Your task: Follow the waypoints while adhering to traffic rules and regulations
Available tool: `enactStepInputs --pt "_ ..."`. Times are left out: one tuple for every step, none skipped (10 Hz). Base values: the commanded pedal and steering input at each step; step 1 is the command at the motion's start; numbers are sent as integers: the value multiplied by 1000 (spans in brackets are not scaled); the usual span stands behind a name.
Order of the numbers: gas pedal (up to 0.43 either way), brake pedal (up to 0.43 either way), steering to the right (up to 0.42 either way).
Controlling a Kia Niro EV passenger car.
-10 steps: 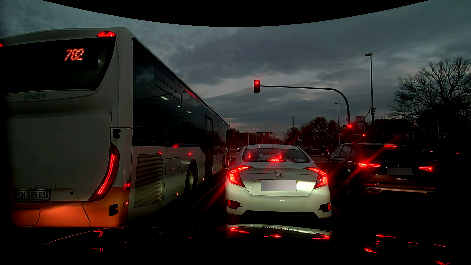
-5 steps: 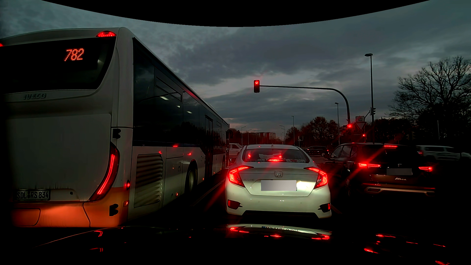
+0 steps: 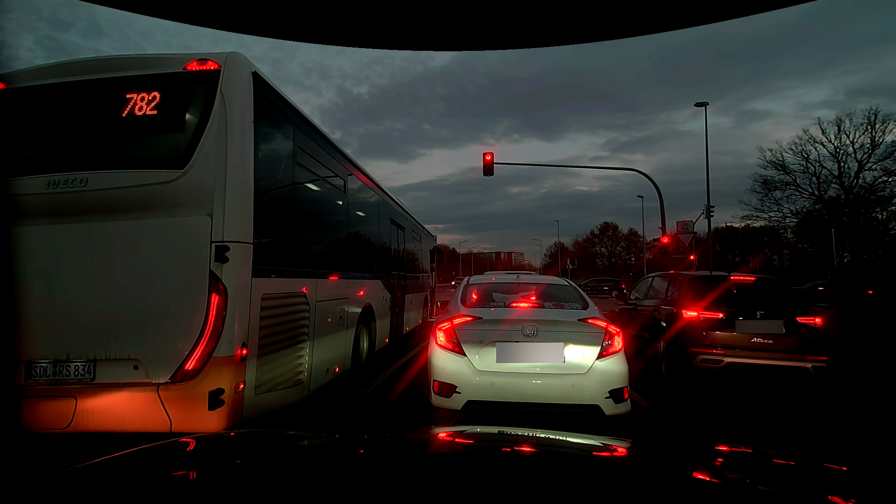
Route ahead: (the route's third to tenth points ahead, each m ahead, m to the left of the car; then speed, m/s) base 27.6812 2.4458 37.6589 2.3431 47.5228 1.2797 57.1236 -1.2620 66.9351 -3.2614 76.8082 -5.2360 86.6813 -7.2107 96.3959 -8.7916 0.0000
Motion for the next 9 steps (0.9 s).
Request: enactStepInputs --pt "0 360 14" --pt "0 366 14" --pt "0 366 14" --pt "0 366 14" --pt "0 366 14" --pt "0 366 14" --pt "0 366 14" --pt "0 366 14" --pt "0 366 14"
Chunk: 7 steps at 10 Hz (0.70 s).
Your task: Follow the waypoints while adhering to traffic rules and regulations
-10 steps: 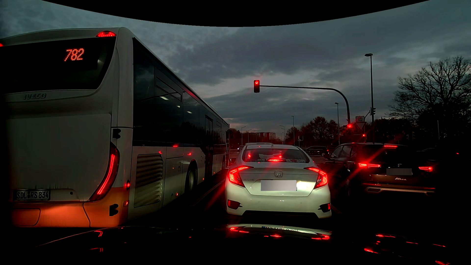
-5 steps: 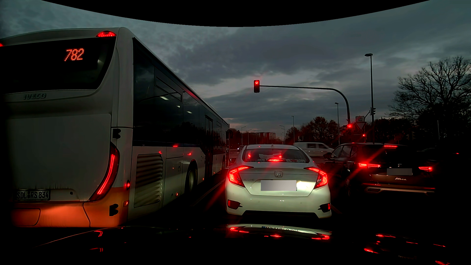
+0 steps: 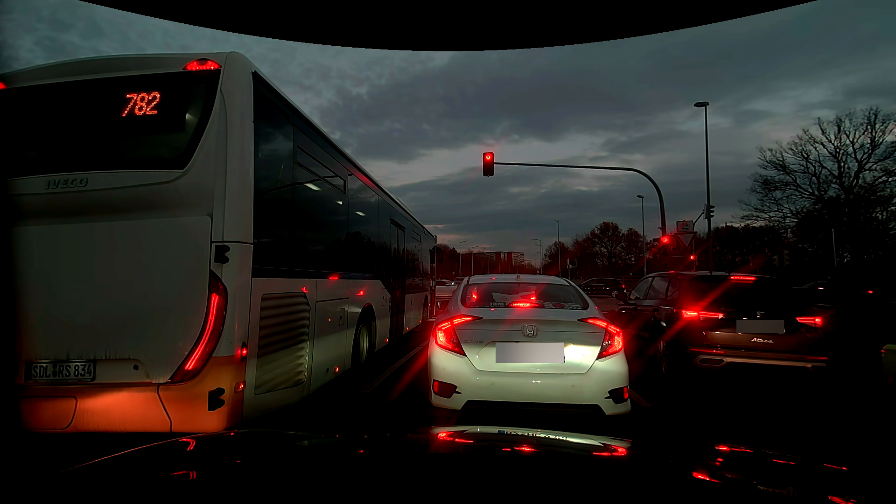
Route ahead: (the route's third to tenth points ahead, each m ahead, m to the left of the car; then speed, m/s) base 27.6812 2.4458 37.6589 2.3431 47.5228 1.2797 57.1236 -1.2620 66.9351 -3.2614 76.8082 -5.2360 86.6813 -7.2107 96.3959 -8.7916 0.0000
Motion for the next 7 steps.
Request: enactStepInputs --pt "0 366 14" --pt "0 366 14" --pt "0 366 14" --pt "0 366 14" --pt "0 366 14" --pt "0 366 14" --pt "0 366 14"
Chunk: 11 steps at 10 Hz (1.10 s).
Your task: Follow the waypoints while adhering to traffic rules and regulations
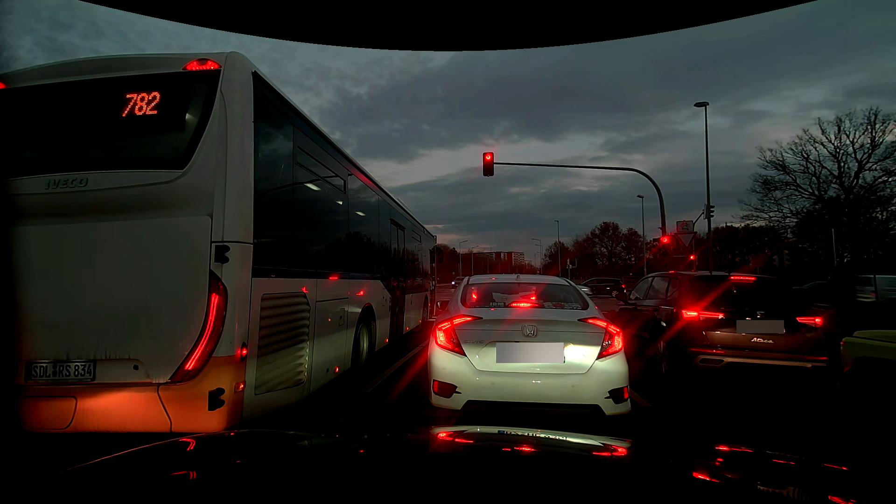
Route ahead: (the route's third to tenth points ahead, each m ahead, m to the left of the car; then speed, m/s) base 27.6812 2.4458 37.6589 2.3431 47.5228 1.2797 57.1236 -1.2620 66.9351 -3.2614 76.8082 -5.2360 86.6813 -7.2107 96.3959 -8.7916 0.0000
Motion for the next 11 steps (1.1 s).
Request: enactStepInputs --pt "0 366 14" --pt "0 366 14" --pt "0 366 14" --pt "0 366 14" --pt "0 366 14" --pt "0 366 14" --pt "0 366 14" --pt "0 366 14" --pt "0 366 14" --pt "0 366 14" --pt "0 366 14"
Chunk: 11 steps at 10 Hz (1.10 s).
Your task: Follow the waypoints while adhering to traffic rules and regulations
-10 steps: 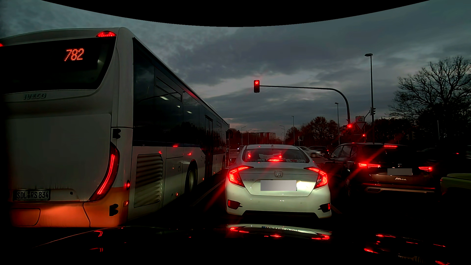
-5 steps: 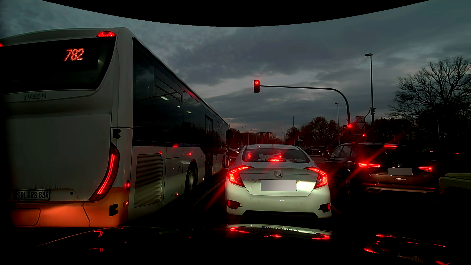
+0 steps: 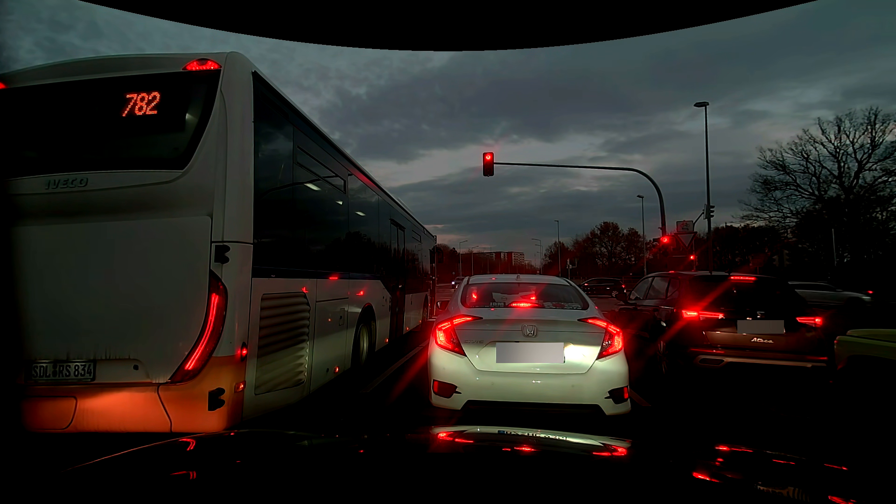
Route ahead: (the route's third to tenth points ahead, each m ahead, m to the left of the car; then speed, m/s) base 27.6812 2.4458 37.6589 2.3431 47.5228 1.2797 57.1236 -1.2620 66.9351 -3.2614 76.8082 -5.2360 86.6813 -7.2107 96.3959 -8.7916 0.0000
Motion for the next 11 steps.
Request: enactStepInputs --pt "0 360 14" --pt "0 366 14" --pt "0 366 14" --pt "0 366 14" --pt "0 366 14" --pt "0 366 14" --pt "0 366 14" --pt "0 366 14" --pt "0 366 14" --pt "0 366 14" --pt "0 366 14"
